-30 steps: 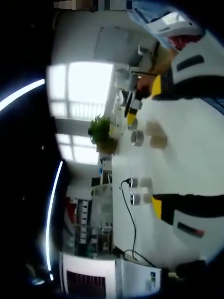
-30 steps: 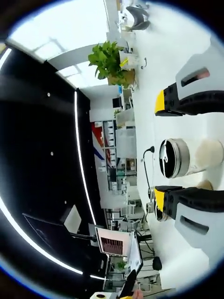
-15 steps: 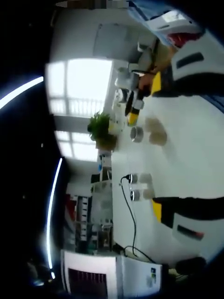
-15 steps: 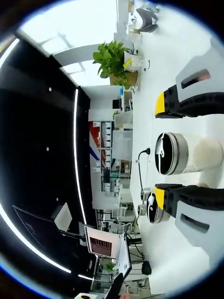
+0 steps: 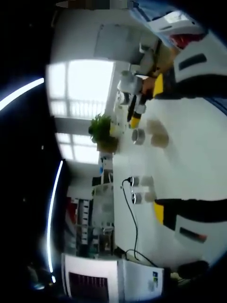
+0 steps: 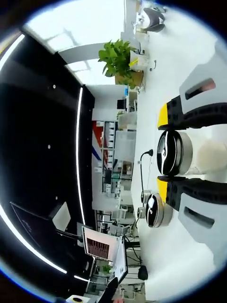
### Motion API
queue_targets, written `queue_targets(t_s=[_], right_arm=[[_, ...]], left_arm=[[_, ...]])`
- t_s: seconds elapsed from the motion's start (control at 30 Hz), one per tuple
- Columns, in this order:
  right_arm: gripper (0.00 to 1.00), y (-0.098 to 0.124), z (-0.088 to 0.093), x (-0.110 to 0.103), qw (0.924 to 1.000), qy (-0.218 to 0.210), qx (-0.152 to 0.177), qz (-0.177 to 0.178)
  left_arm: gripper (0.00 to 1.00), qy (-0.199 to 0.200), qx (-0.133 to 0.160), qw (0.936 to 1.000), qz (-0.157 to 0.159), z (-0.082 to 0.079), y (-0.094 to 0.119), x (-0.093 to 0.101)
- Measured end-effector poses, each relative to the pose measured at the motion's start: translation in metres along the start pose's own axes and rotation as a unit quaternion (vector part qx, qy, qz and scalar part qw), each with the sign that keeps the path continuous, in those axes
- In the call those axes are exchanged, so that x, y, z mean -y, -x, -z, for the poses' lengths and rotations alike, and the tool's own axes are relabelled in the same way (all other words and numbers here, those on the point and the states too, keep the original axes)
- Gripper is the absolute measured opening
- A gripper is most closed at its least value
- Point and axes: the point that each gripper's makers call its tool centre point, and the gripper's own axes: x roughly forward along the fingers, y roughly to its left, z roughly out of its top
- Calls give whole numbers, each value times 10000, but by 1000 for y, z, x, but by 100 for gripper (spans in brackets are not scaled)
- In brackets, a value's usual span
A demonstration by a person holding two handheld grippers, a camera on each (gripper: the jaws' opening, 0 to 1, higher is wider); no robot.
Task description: Rotate the seasoning bottle until the label or dispensing opening points toward the visible target arrow and the bottle remains upright within the marked orientation range
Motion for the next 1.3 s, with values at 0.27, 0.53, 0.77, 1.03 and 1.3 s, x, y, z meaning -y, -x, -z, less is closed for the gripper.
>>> queue_targets(t_s=[0.27, 0.53, 0.77, 1.03, 1.3], right_arm=[[38, 0, 0, 2, 10000, 21, -17, 1], [38, -1, 0, 3, 10000, 60, -7, -69], [37, -1, 0, 3, 9996, 122, -18, -265], [37, -1, 1, 3, 9982, 163, -155, -564], [37, 0, 3, 1, 9943, 70, -251, -1031]], left_arm=[[91, -48, -23, 10000, 14, 0, 0, 1], [91, 17, 21, 10000, -3, -2, 1, -1], [91, 9, 33, 10000, -8, -2, 1, -1], [91, -13, 23, 10000, -13, -1, 2, 0], [91, 6, 2, 10000, -5, 0, 1, 1]])
